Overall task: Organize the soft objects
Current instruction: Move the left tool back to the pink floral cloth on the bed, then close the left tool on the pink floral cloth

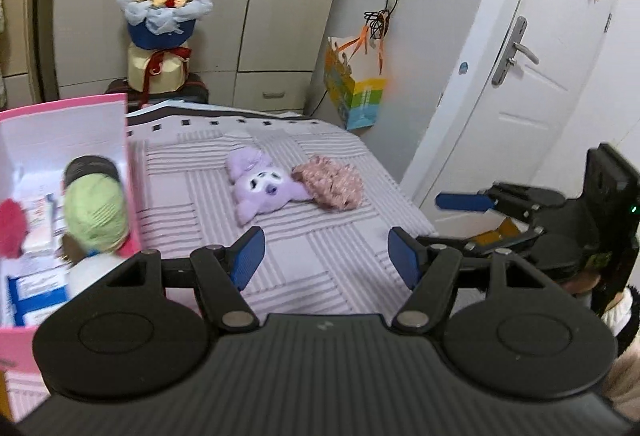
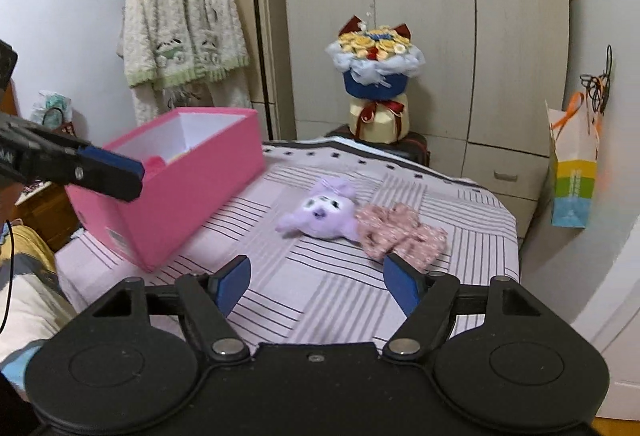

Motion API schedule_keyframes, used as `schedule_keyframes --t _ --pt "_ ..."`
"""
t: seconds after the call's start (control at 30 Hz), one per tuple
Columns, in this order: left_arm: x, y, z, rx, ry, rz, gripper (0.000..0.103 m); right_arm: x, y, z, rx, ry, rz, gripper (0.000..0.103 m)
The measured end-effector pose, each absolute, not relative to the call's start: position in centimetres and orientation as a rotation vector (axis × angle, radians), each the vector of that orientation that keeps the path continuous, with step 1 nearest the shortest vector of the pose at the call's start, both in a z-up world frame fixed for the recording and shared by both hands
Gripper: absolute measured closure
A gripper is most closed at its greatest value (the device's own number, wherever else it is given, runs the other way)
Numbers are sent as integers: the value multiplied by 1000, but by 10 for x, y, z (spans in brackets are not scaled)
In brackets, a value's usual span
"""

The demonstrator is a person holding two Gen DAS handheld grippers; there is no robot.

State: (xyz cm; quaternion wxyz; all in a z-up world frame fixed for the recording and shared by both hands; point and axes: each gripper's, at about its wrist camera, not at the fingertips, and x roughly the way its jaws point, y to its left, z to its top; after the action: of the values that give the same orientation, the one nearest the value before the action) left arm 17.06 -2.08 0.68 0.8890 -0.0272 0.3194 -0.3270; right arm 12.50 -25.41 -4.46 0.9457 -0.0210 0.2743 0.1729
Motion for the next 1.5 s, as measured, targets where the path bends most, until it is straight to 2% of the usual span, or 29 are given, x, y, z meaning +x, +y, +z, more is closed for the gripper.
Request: schedule_keyframes --t 0.5,0.8,0.97,1.07,1.13,1.17,1.2,1.3,1.5 --pt "260 -92 -41 -143 710 -653 37 218 -306 -101 -2 610 292 25" --pt "310 -142 -67 -95 763 -616 38 262 -310 -131 -54 676 309 25" --pt "326 -163 -82 -39 743 -572 42 272 -307 -139 -55 658 346 26" --pt "328 -172 -89 -14 741 -570 51 273 -308 -142 -43 666 356 51" --pt "330 -172 -94 -44 779 -597 55 270 -309 -143 -26 655 348 64" --pt "331 -172 -96 -63 799 -610 56 268 -310 -143 -16 653 350 73" --pt "332 -171 -97 -82 824 -626 56 266 -311 -143 -4 652 347 78" --pt "331 -167 -101 -156 857 -686 61 257 -311 -142 9 635 331 85" --pt "314 -165 -98 -193 824 -711 65 235 -301 -135 12 598 303 86"
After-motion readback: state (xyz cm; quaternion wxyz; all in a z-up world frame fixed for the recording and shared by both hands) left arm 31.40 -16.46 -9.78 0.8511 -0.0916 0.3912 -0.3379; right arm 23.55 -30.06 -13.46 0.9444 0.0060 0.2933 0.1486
